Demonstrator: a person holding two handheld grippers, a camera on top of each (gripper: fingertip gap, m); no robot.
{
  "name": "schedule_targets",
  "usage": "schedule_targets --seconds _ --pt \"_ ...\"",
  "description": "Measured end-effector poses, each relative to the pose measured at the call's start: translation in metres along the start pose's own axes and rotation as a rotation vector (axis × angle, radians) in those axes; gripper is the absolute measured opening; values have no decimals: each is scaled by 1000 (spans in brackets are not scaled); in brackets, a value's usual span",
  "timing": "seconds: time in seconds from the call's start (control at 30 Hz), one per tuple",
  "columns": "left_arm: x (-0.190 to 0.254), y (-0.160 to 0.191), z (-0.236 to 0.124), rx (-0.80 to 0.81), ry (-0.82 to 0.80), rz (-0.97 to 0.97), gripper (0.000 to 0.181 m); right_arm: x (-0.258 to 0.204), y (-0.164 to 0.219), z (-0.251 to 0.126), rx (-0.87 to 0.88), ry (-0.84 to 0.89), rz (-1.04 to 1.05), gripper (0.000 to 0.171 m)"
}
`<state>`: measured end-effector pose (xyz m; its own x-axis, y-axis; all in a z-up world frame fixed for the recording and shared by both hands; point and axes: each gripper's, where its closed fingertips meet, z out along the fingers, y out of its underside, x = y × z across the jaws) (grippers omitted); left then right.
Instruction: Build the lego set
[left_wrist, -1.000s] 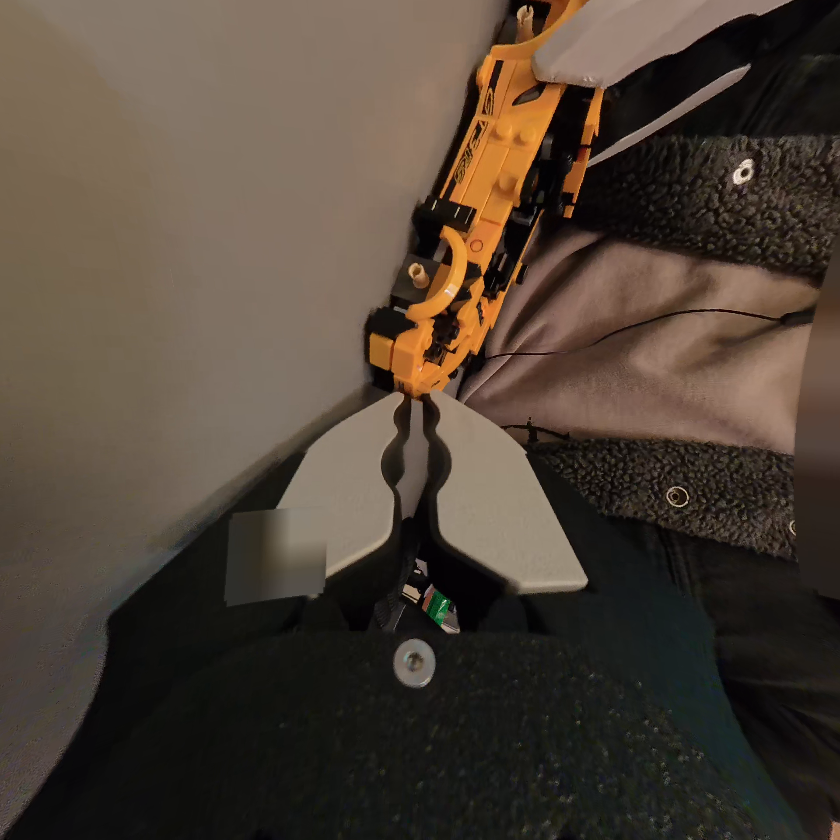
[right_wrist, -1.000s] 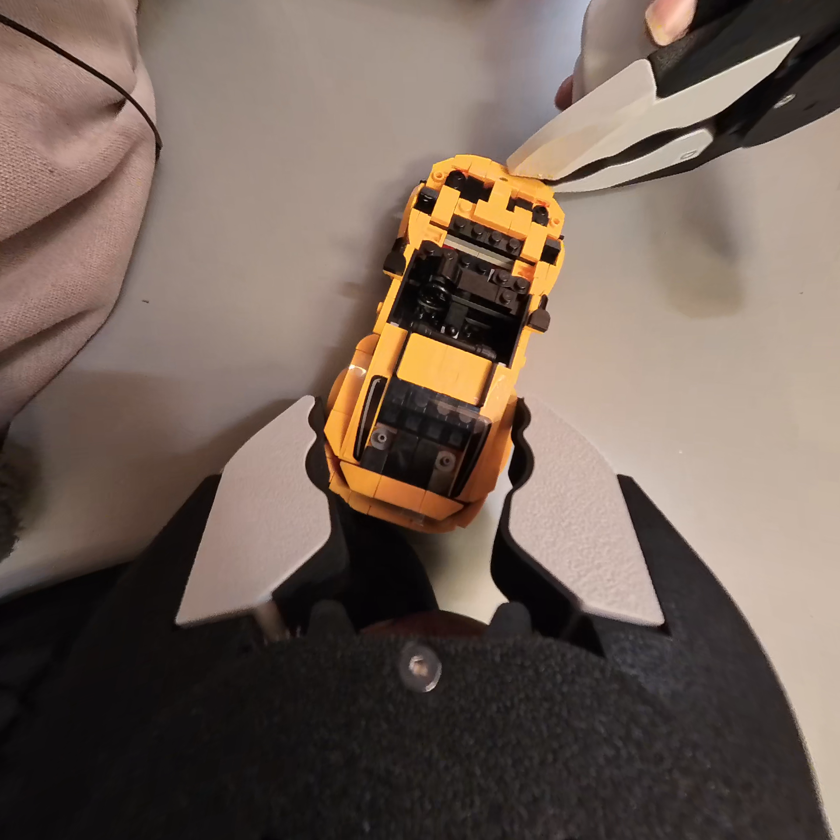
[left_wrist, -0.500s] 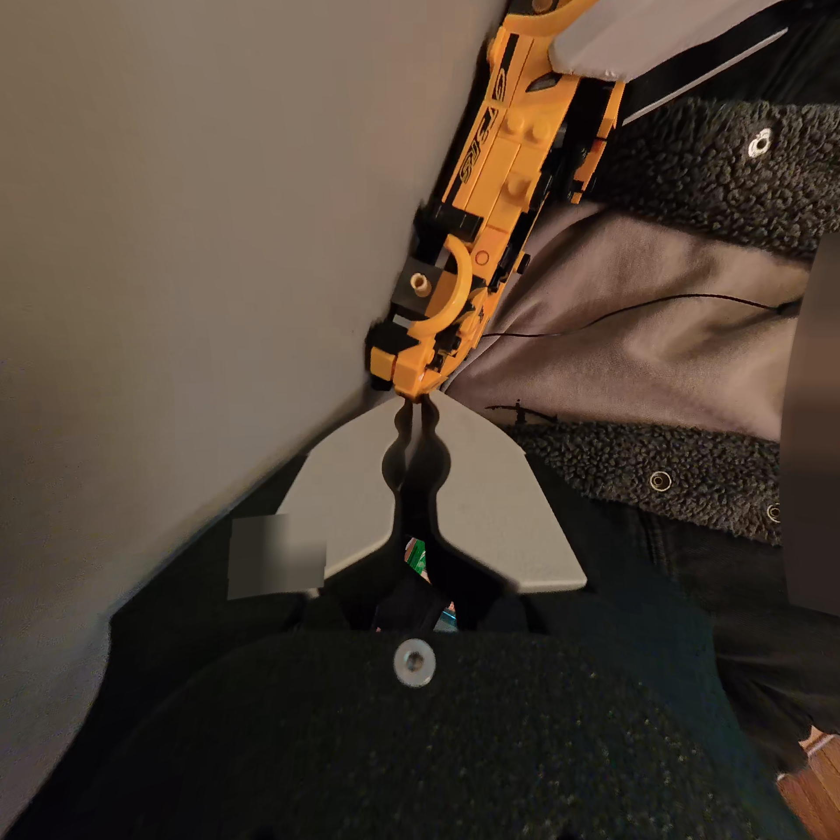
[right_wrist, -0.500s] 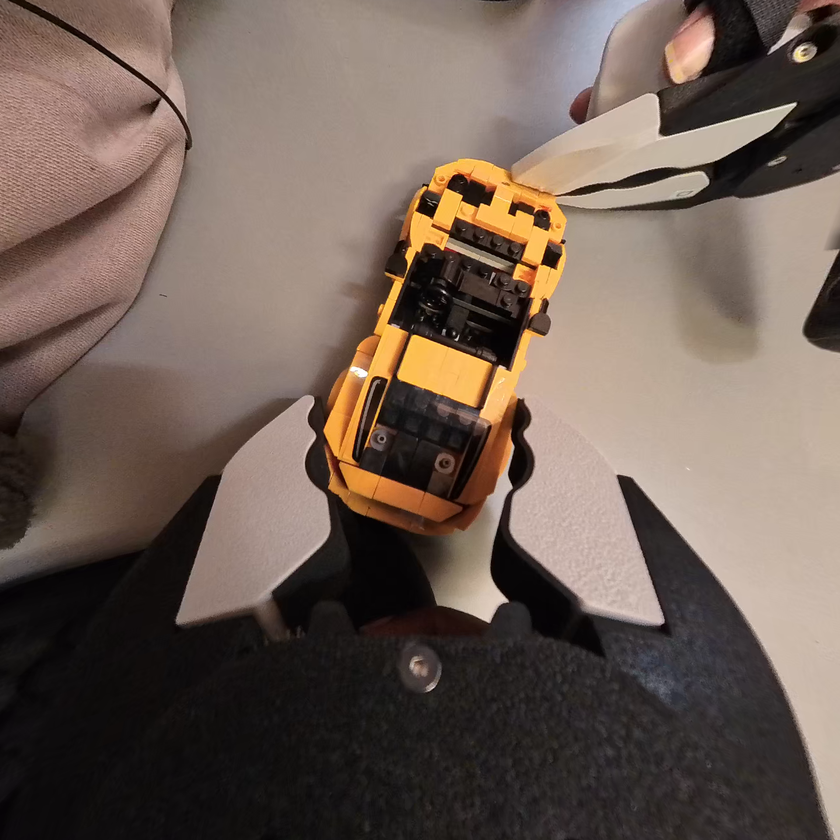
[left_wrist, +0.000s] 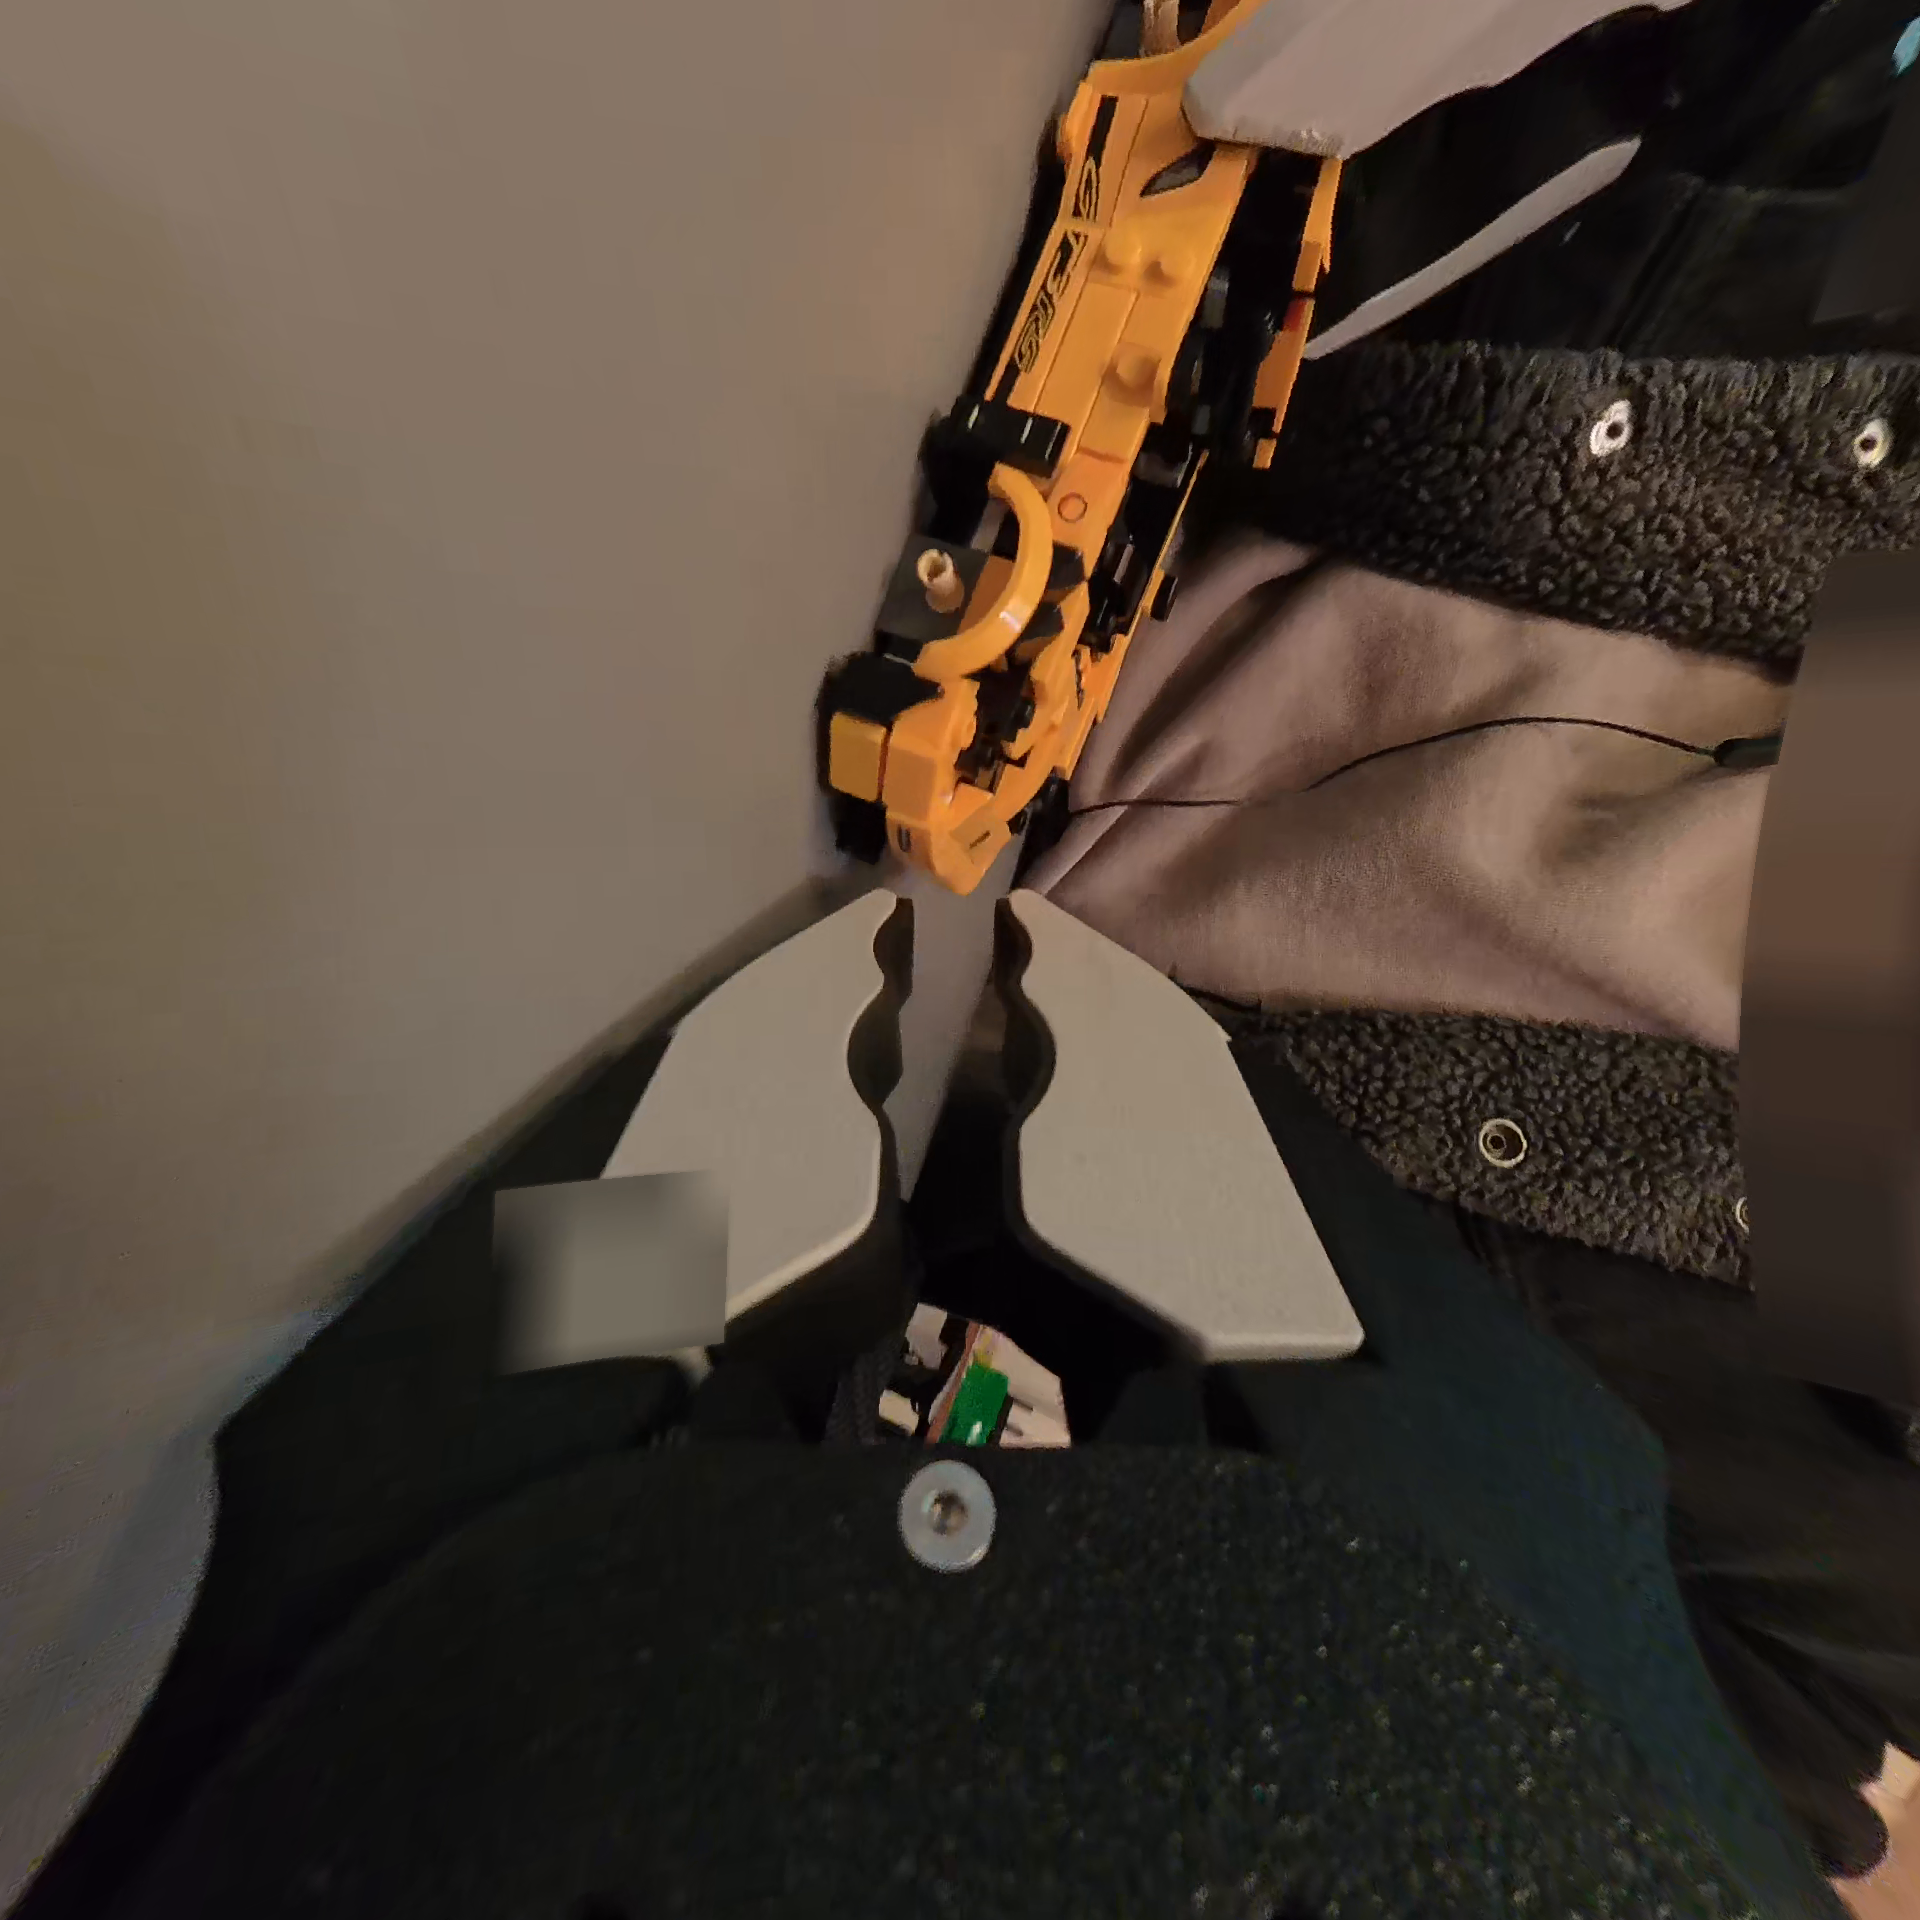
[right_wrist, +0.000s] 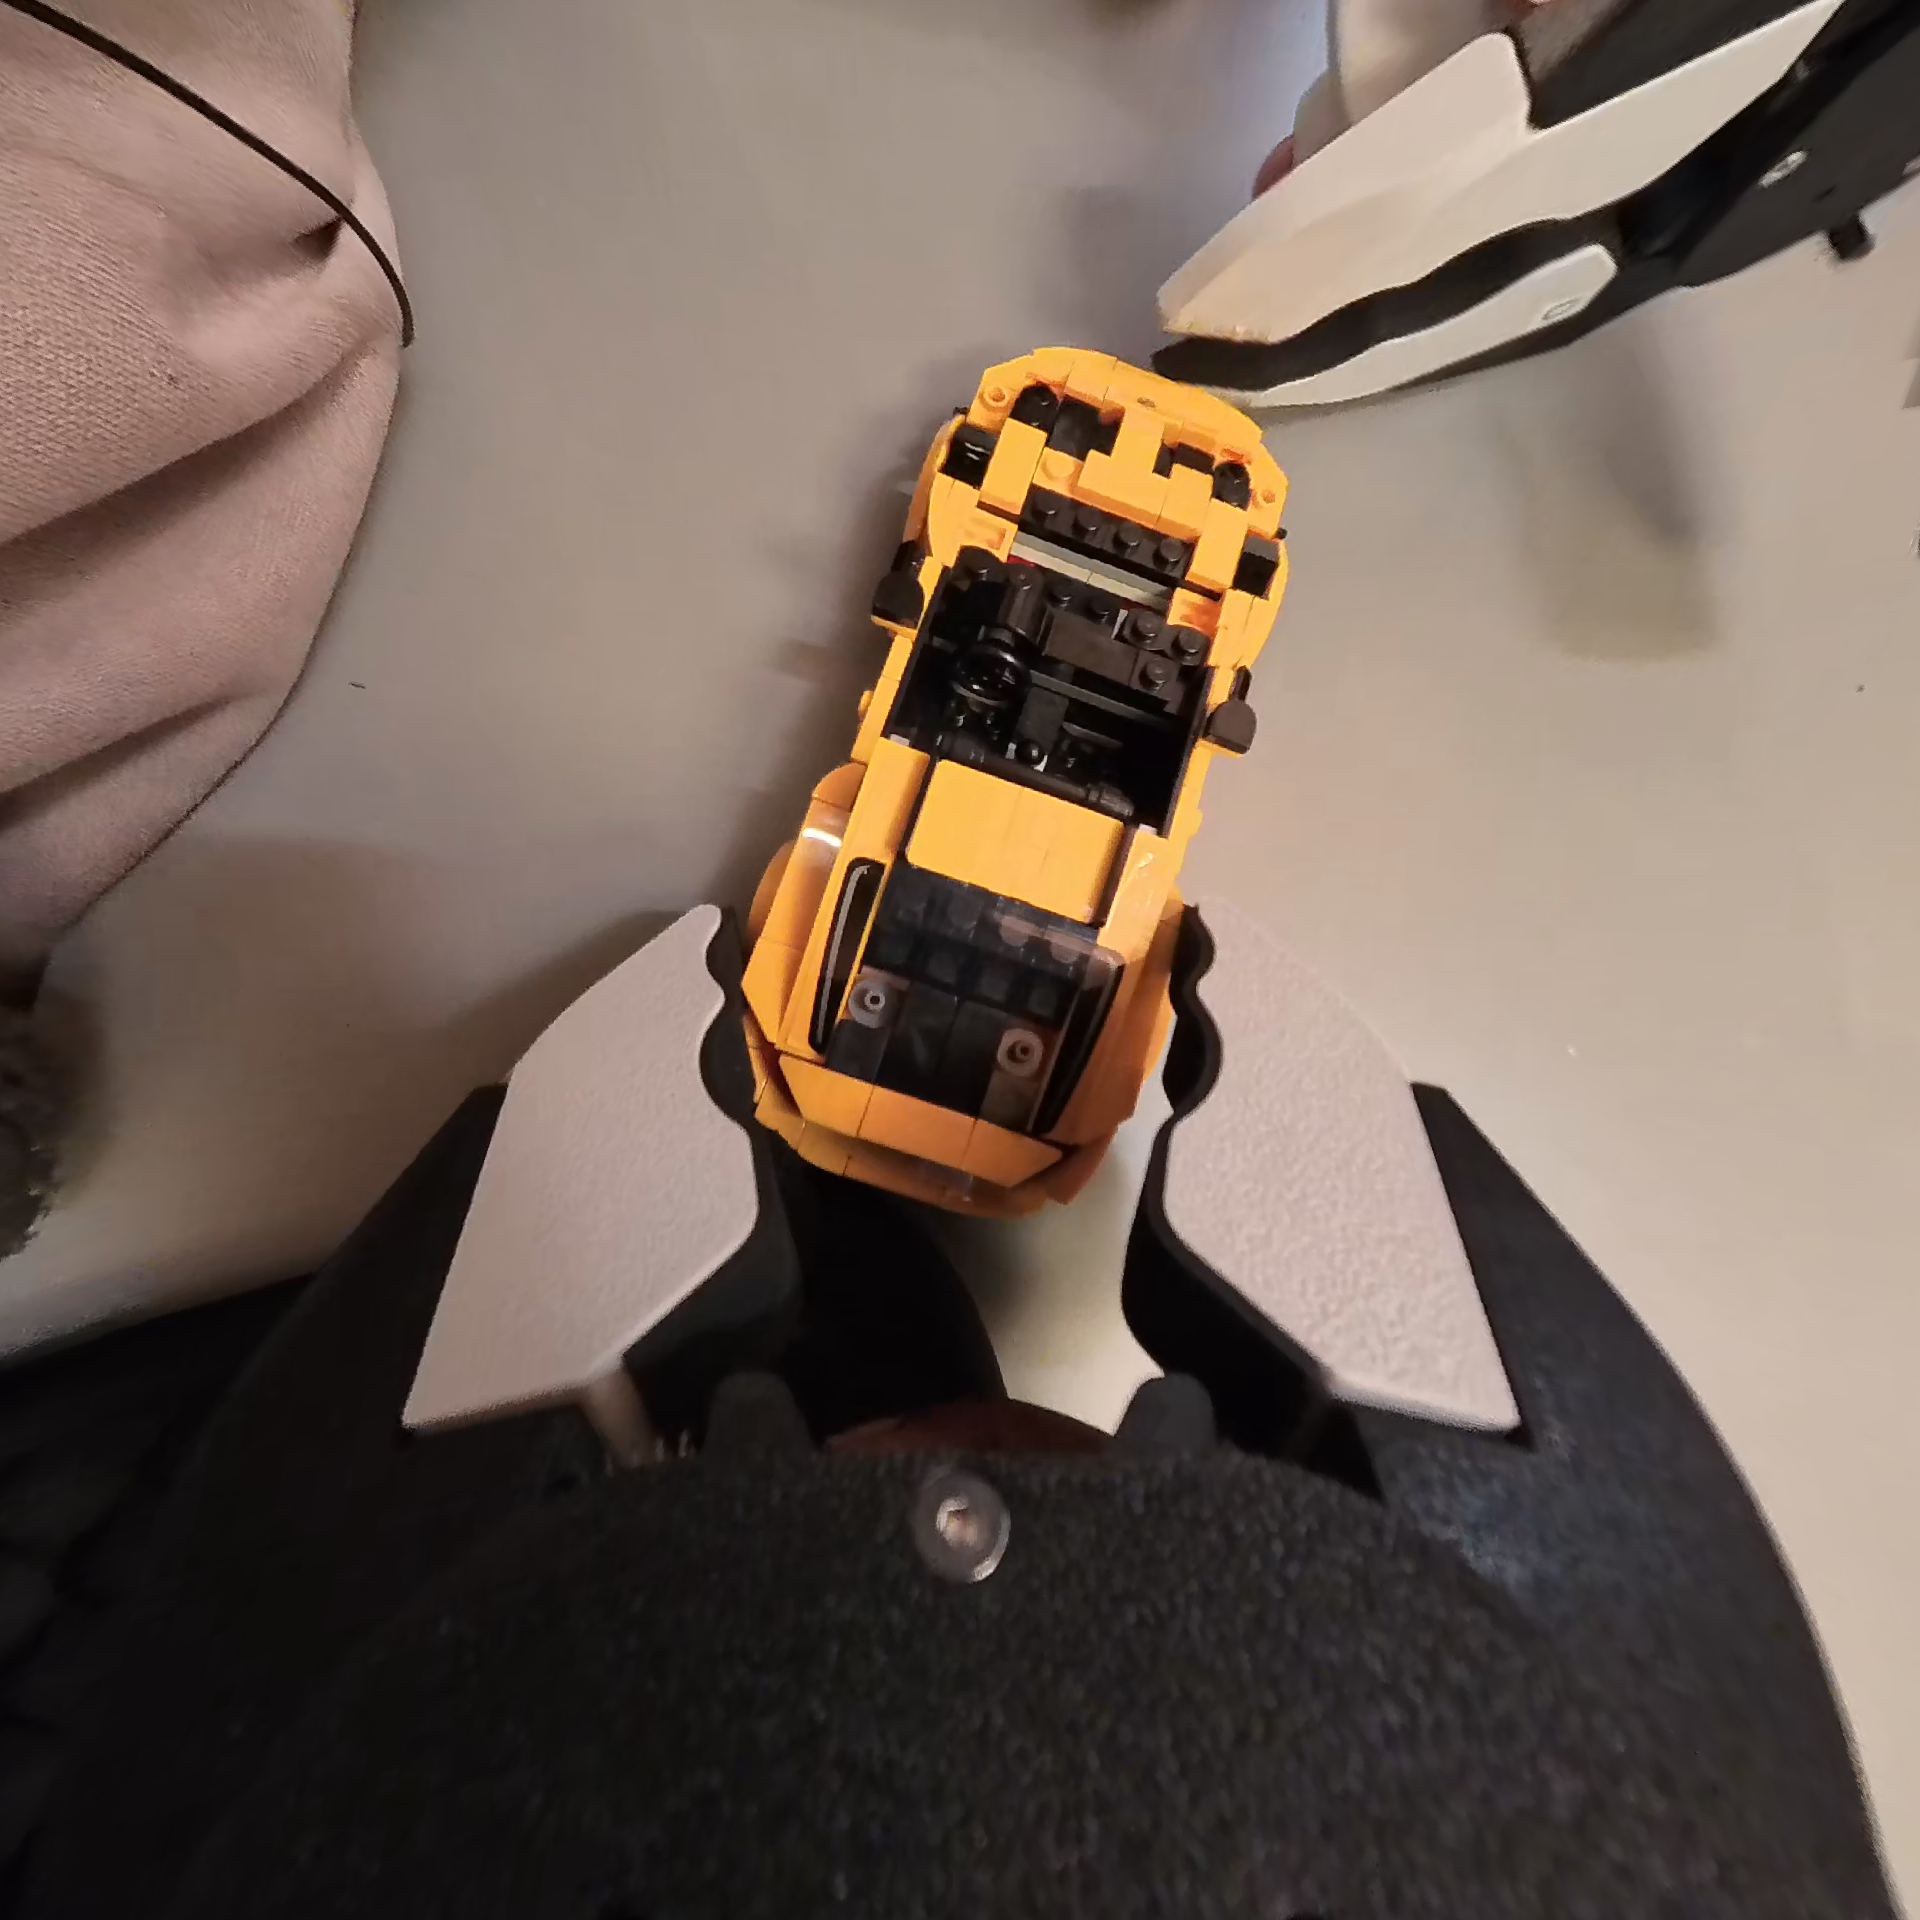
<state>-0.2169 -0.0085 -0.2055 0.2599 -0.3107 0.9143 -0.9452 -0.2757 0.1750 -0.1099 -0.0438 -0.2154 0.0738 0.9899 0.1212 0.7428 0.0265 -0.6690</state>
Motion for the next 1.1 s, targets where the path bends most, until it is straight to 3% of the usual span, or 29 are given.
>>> schedule_targets --seconds 0.23,0.93,1.1 --pt "-3 -4 5 106 21 41 6 0 0 1 -13 2 2 79" --pt "-1 -4 9 78 32 55 6 -4 0 1 -12 -12 -4 79" --pt "3 7 4 132 2 106 20 -2 1 -1 -37 -46 -32 79"
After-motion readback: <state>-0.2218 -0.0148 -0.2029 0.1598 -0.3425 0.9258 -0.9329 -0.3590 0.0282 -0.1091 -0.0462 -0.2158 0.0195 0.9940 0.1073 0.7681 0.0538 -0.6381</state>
